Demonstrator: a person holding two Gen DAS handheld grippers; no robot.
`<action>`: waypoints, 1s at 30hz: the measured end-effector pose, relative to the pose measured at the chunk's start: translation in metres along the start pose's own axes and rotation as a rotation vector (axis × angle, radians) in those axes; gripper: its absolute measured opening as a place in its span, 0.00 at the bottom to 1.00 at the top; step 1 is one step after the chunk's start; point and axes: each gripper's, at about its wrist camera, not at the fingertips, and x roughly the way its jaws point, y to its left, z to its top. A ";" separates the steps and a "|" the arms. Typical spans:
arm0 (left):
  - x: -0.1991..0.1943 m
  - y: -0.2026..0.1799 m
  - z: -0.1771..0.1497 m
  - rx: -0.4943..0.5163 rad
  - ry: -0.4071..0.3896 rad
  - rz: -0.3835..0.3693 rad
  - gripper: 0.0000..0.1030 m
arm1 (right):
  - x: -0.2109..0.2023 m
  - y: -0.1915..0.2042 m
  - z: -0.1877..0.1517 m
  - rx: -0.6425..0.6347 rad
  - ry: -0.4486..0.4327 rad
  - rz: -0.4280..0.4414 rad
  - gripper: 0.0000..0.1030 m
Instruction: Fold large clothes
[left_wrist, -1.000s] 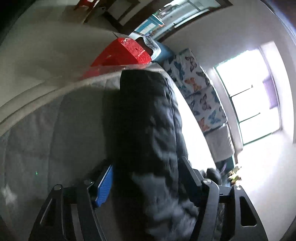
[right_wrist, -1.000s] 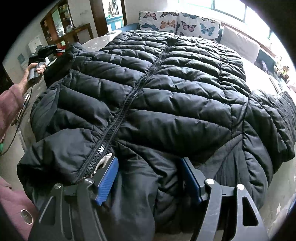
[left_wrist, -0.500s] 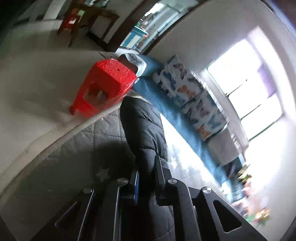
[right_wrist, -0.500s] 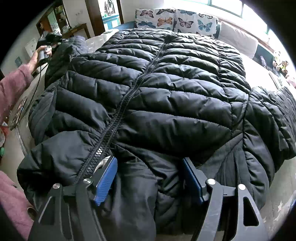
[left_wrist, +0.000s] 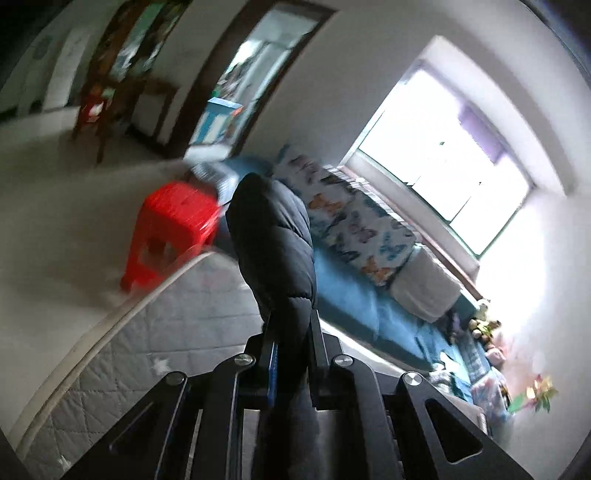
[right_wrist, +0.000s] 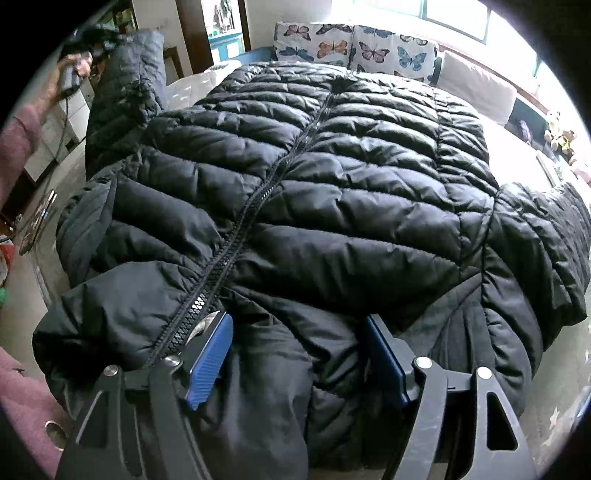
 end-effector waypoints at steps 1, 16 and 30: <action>-0.010 -0.019 0.000 0.026 -0.010 -0.011 0.12 | -0.003 0.000 0.000 -0.002 -0.013 0.002 0.77; -0.108 -0.304 -0.183 0.513 0.043 -0.218 0.12 | -0.056 -0.044 -0.028 0.156 -0.237 0.071 0.77; -0.033 -0.409 -0.503 0.827 0.645 -0.270 0.19 | -0.073 -0.073 -0.052 0.270 -0.310 0.150 0.78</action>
